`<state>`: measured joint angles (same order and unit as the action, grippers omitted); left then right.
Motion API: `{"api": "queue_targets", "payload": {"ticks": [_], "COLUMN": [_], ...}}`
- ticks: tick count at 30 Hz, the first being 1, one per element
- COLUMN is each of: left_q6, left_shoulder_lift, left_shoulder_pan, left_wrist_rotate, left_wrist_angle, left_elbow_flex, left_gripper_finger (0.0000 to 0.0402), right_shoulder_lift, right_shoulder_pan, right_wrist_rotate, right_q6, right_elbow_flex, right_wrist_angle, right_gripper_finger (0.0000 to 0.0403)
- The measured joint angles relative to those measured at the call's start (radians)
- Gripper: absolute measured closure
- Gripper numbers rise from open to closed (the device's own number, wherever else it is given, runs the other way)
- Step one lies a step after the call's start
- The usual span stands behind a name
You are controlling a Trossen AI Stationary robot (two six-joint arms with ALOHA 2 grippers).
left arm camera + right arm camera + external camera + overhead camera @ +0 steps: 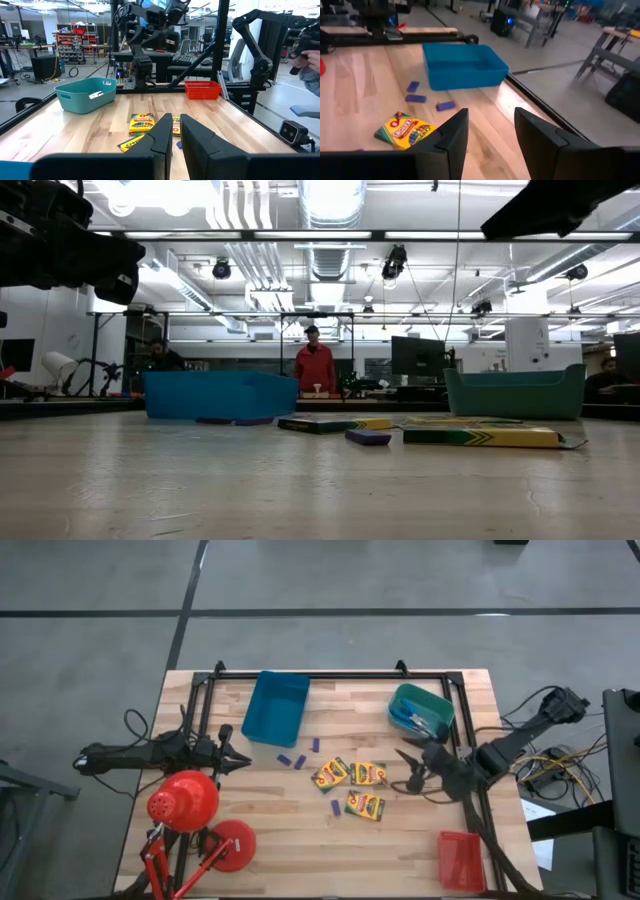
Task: Pick & Place School Supplies
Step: Put the yellow crayon box into the blue bin
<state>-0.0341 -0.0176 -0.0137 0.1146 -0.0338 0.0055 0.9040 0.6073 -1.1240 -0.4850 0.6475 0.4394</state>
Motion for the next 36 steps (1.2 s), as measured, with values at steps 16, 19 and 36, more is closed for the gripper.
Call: {"api": "queue_targets", "payload": {"ticks": [16, 19, 36], "left_q6": [0.000, 0.000, 0.000], "left_shoulder_lift": [0.000, 0.000, 0.000], "left_shoulder_pan": [0.000, 0.000, 0.000], "left_wrist_rotate": [0.000, 0.000, 0.000], "left_wrist_angle": [0.000, 0.000, 0.000], "left_elbow_flex": [0.000, 0.000, 0.000], "left_gripper_finger": [0.0361, 0.0360, 0.0360], "right_shoulder_lift": [-0.159, -0.172, -0.107], "right_shoulder_pan": [-0.041, -0.074, -0.189], "right_wrist_rotate": [0.071, 0.085, 0.138], "right_q6": [0.218, 0.221, 0.284], "right_elbow_flex": [-0.011, -0.027, -0.096], "right_wrist_angle": [0.003, -0.001, -0.463], "right_gripper_finger": [0.0234, 0.0234, 0.0246]}}
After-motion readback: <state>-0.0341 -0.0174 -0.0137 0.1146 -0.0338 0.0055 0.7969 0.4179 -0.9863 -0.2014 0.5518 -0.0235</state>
